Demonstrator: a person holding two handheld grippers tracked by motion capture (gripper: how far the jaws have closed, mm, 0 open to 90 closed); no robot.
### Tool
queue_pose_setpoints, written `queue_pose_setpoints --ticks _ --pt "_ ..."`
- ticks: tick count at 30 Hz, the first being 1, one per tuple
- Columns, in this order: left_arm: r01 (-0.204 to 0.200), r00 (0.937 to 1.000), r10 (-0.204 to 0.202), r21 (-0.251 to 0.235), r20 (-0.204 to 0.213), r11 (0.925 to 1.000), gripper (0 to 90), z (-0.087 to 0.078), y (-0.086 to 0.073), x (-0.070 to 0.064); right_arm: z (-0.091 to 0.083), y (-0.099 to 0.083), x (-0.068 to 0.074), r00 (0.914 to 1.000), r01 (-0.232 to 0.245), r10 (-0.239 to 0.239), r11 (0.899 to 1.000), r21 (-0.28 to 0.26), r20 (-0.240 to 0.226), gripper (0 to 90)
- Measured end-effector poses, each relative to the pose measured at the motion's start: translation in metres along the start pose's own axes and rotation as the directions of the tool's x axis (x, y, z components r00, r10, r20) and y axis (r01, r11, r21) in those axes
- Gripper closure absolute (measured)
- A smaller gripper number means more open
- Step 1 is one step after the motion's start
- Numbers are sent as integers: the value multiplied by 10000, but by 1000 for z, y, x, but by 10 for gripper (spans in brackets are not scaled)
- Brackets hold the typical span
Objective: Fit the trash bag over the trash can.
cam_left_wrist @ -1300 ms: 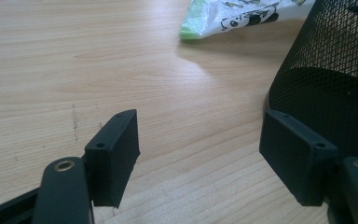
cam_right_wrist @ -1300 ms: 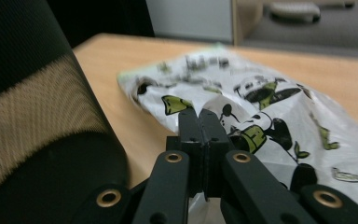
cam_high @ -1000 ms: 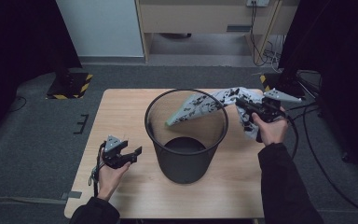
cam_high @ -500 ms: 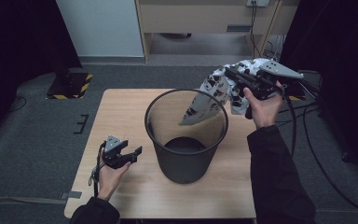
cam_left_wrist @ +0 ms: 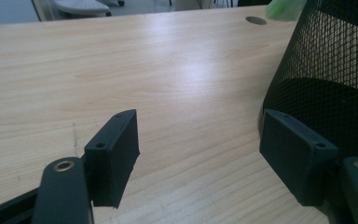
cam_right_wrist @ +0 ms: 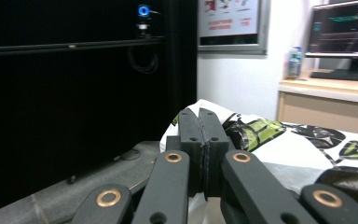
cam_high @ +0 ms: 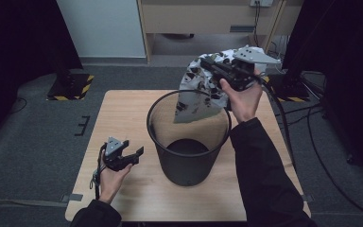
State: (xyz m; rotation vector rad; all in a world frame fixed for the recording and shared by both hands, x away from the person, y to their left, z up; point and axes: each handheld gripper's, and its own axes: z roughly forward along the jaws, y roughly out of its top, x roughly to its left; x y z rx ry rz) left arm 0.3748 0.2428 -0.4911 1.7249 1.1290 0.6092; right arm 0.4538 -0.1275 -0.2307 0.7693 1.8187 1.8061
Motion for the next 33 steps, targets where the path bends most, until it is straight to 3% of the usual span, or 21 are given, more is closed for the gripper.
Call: queue_pose_setpoints --ticks 1,10,15,19,22,25,26,28,29,30,33 --pt "-36 10000 35 -126 -78 9999 271 -1 1 1 5 0 9 9997 73 -72 10000 37 -237 900" --pt "-171 9983 115 -984 -570 9950 247 -8 6 1 18 -8 46 9917 324 -262 9983 480 -1255 900" --pt "-530 9952 381 -1697 -897 9841 237 -12 14 -2 23 -18 59 9855 365 -209 9953 897 -1683 900" --pt "-629 9950 468 -1893 -885 9799 234 -10 18 -3 25 -25 67 9797 379 -139 9924 1168 -1998 900" --pt "-770 9959 652 -2074 -632 9752 254 -6 22 -9 28 -33 74 9750 458 -112 9874 1515 -2220 900" --pt "-652 9968 544 -2020 -586 9772 292 -3 26 -10 30 -36 76 9726 475 -65 9840 1715 -2322 899" --pt "-648 9967 535 -2006 -614 9775 405 -3 27 -10 32 -39 79 9700 438 30 9814 1869 -2429 897" --pt "-407 9982 305 -2098 -516 9769 528 -3 30 -9 32 -41 81 9682 417 80 9803 1929 -2501 895" --pt "-319 9987 229 -2058 -460 9781 528 -3 31 -9 33 -42 82 9671 429 88 9794 1971 -2542 892" --pt "-215 9992 141 -2002 -385 9795 659 -5 31 -9 33 -44 83 9640 423 169 9755 2159 -2654 857" --pt "60 9995 -115 -1896 -278 9818 783 -8 30 -6 32 -45 86 9563 325 393 9706 2387 -2897 783"
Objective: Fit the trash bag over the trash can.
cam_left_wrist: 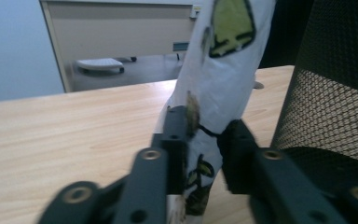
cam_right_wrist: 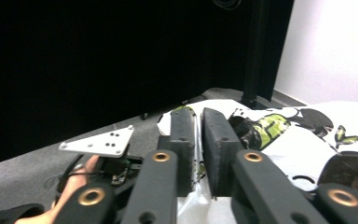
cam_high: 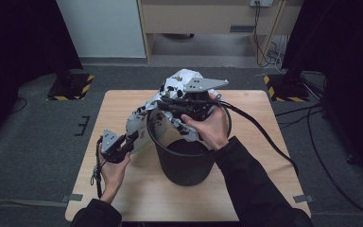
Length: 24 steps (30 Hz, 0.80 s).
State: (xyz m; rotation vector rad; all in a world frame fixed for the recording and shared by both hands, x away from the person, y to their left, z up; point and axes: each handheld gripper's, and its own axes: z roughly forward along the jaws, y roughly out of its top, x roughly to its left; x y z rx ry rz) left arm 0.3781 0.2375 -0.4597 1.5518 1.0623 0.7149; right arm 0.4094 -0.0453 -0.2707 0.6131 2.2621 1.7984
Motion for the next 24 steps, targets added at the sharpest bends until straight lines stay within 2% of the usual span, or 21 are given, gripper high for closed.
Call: queue_pose_setpoints --ticks 1,3,5,6,8,9,12,13,15,16,17,18,19,20,22,23,24 --pt "0 10000 0 0 0 10000 821 0 0 0 0 0 0 10000 0 0 10000 0 0 783" --pt "70 10000 -70 24 -5 10000 844 -1 0 2 -4 2 1 9996 -132 127 9998 -175 -271 714" --pt "57 10000 -56 82 -77 10000 864 -2 -1 4 -10 6 2 9985 -348 326 9981 -504 -438 639" --pt "198 9998 -197 39 -75 9998 872 -2 -2 5 -17 11 1 9978 -491 449 9946 -915 -479 567" --pt "164 9998 -163 42 -108 9999 874 -2 -2 6 -19 13 0 9977 -547 501 9928 -1065 -449 553" --pt "146 9998 -145 32 -127 9999 874 -2 -2 6 -25 20 -7 9982 -607 604 9868 -1503 -68 482" --pt "92 9999 -92 -41 -114 9999 874 -2 -1 5 -23 26 -20 9936 -420 602 9822 -1829 952 421" --pt "123 9999 -123 -81 -56 9999 874 -2 -1 5 -23 26 -20 9936 -420 602 9822 -1829 952 421" --pt "122 9999 -122 -146 -1 9998 874 -2 -1 5 -15 27 -33 9849 -267 510 9890 -1457 1656 400" --pt "184 9998 -182 -267 81 9995 874 -3 0 5 0 21 -46 9765 74 18 9991 -419 2153 392" --pt "184 9998 -182 -267 81 9995 873 -3 0 5 0 21 -46 9765 74 18 9991 -419 2153 392" --pt "230 9997 -226 -398 116 9989 873 -4 1 5 11 13 -50 9718 333 -425 9985 438 2320 407" --pt "230 9997 -226 -398 116 9989 873 -4 1 5 11 13 -50 9718 333 -425 9985 438 2320 407" --pt "262 9996 -255 -489 143 9985 873 -5 2 5 15 10 -50 9719 473 -613 9967 663 2275 412" --pt "308 9995 -301 -623 122 9976 873 -7 4 7 22 -2 -51 9810 -2 -182 9955 948 1929 429" --pt "400 9992 -393 -806 102 9959 873 -10 7 8 24 -11 -53 9786 -58 -232 9901 1401 2043 417" --pt "400 9992 -393 -806 102 9959 873 -10 7 8 26 -15 -54 9784 -107 -234 9865 1636 2056 415"
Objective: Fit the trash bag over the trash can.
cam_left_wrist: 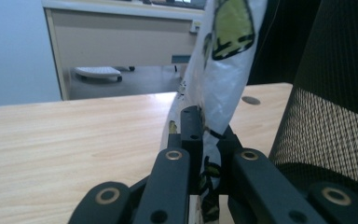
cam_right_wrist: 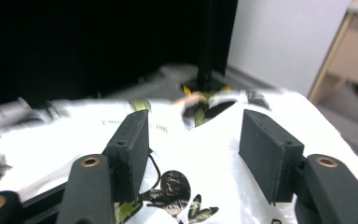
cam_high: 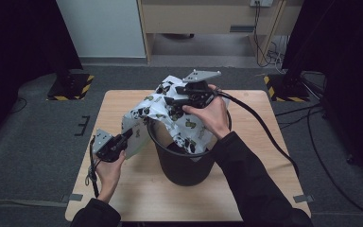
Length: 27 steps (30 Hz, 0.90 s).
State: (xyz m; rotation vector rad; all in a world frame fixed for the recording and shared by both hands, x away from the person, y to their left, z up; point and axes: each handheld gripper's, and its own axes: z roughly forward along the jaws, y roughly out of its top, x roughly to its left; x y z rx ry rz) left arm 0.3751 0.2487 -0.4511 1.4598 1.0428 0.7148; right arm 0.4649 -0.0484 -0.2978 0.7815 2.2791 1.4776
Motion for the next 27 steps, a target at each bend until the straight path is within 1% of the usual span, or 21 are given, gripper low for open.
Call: queue_pose_setpoints --ticks 2,3,4,5,9,10,12,13,14,15,16,17,18,19,20,21,22,24,25,26,27 --pt "165 9999 -165 -369 1 9992 872 -5 7 2 3 -8 -1 9999 -146 147 9996 250 -73 411" --pt "165 9999 -165 -369 1 9992 872 -5 7 2 4 -12 -1 9998 -151 157 9990 432 -139 409" --pt "184 9998 -182 -662 43 9976 873 -8 14 1 4 -14 -1 9993 -243 262 9974 675 -283 403" --pt "146 9999 -141 -789 60 9968 872 -9 17 1 4 -16 0 9987 -301 336 9957 875 -385 397" --pt "109 9996 -77 -1272 259 9918 872 -13 29 -4 10 -20 1 9975 -289 409 9797 1983 -568 373" --pt "109 9996 -77 -1272 259 9918 872 -13 29 -4 10 -20 1 9975 -289 409 9797 1983 -568 373" --pt "110 9992 -52 -1463 402 9892 872 -15 33 -7 4 -18 1 9969 -212 332 9865 1622 -713 373" --pt "40 9989 36 -1609 469 9870 871 -17 36 -10 0 -17 2 9970 -188 282 9917 1275 -721 373" --pt "40 9989 36 -1609 469 9870 871 -17 36 -10 0 -17 2 9970 -188 282 9917 1275 -721 373" --pt "-1 9985 96 -1722 540 9851 871 -19 38 -11 -3 -15 2 9971 -218 293 9942 1049 -700 372" --pt "-39 9978 166 -1904 649 9817 870 -21 42 -14 -13 -9 1 9984 -197 208 9996 221 -526 358" --pt "-66 9973 212 -1994 708 9799 868 -23 44 -15 -18 -6 0 9993 -160 152 9997 -203 -349 350" --pt "-66 9973 212 -1994 708 9799 867 -23 44 -15 -18 -6 0 9993 -160 152 9997 -203 -349 350" --pt "-71 9969 234 -2089 755 9779 867 -24 46 -17 -21 -2 -1 9997 -143 129 9978 -652 -224 344" --pt "-149 9964 324 -2146 783 9766 864 -25 48 -19 -28 4 -1 9997 -217 202 9873 -1575 -109 336" --pt "-275 9952 481 -2277 854 9733 863 -27 52 -22 -31 7 -2 9995 -310 288 9796 -1986 -138 333" --pt "-247 9948 469 -2327 902 9722 863 -28 53 -24 -33 10 -2 9987 -498 454 9711 -2335 -240 327" --pt "-346 9930 604 -2386 1014 9705 863 -28 56 -27 -34 13 -5 9980 -625 575 9576 -2812 -259 304" --pt "-346 9930 604 -2386 1014 9705 863 -28 56 -27 -34 13 -5 9980 -625 575 9576 -2812 -259 304" --pt "-491 9898 786 -2334 1187 9711 863 -28 57 -33 -29 13 -6 9985 -507 435 9628 -2653 -329 283" --pt "-629 9865 977 -2475 1311 9668 863 -26 58 -35 -26 13 -5 9992 -319 244 9674 -2512 -328 280"
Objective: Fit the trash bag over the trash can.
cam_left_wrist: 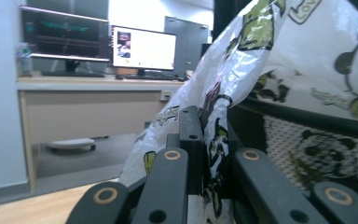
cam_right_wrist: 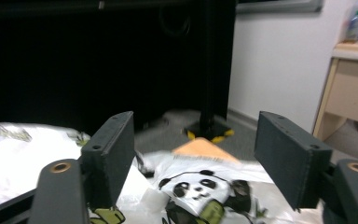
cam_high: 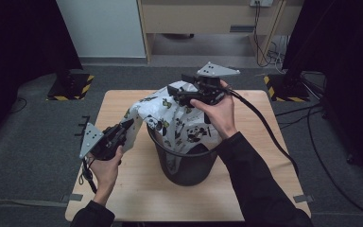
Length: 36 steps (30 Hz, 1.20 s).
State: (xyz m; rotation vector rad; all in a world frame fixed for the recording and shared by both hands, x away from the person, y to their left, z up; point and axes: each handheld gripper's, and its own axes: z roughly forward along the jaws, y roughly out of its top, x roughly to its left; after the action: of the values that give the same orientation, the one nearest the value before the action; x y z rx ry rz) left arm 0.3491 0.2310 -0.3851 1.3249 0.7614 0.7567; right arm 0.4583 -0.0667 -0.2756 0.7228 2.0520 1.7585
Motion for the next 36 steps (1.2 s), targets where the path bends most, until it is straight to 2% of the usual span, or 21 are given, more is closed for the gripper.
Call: queue_pose_setpoints --ticks 2,4,5,6,7,8,9,11,13,16,18,21,23,24,25,27,29,30,32,33,36 --pt "-34 9999 34 -3 111 10000 863 1 1 -3 3 -2 1 9998 153 -152 9998 108 -111 282" --pt "-142 9996 142 -17 262 9999 857 2 3 -7 10 -6 5 9983 112 -88 9991 414 -568 293" --pt "-184 9993 183 52 340 9998 834 2 4 -9 16 -13 7 9964 218 -126 9937 1100 -838 340" --pt "-184 9993 183 52 340 9998 820 2 4 -9 16 -13 7 9964 218 -126 9937 1100 -838 340" --pt "-194 9995 188 197 272 9996 795 3 2 -9 17 -19 8 9966 327 -200 9865 1606 -800 378" --pt "-194 9995 188 197 272 9996 775 3 2 -9 17 -19 8 9966 327 -200 9865 1606 -800 378" --pt "-88 9998 81 409 183 9991 735 4 -2 -7 18 -26 6 9978 366 -238 9767 2116 -626 427" --pt "-62 9999 56 491 107 9988 701 4 -5 -7 18 -29 4 9980 450 -333 9719 2310 -541 447" --pt "-131 9999 131 750 -2 9971 611 4 -11 -5 17 -33 1 9990 416 -348 9556 2918 -286 491" --pt "-200 9989 255 1349 -393 9907 526 0 -26 -3 16 -35 0 9996 275 -279 9416 3356 -37 499" --pt "-140 9987 211 1483 -462 9888 574 -1 -29 -2 16 -36 0 9996 261 -280 9380 3458 6 492" --pt "75 9982 14 1454 -606 9893 781 -3 -29 3 15 -35 0 9998 208 -222 9453 3257 4 478" --pt "146 9979 -74 1130 -642 9935 875 -4 -19 4 10 -28 2 10000 61 -51 9695 2450 -50 431" --pt "146 9979 -74 1130 -642 9935 891 -4 -19 4 10 -28 2 10000 61 -51 9695 2450 -50 431" --pt "-37 9985 78 736 -547 9973 895 -4 -6 3 5 -22 4 10000 46 -34 9826 1856 -69 390" --pt "-105 9989 129 523 -460 9986 897 -4 -1 1 3 -18 5 9999 78 -62 9884 1519 -107 376" --pt "-163 9997 165 117 -165 9998 897 -3 12 -7 -2 -6 9 9984 -106 128 9991 402 -555 322" --pt "-163 9997 165 117 -165 9998 897 -3 12 -7 -2 -6 9 9984 -106 128 9991 402 -555 322" --pt "-150 9995 153 -147 259 9998 897 1 20 -16 -4 5 14 9928 -316 316 9995 21 -1153 281" --pt "-420 9971 441 -348 612 9985 896 5 23 -20 -4 6 14 9931 -221 220 9998 8 -1152 275" --pt "-592 9937 618 -305 933 9978 895 8 25 -29 -1 6 17 9929 -209 206 9998 -8 -1175 282"
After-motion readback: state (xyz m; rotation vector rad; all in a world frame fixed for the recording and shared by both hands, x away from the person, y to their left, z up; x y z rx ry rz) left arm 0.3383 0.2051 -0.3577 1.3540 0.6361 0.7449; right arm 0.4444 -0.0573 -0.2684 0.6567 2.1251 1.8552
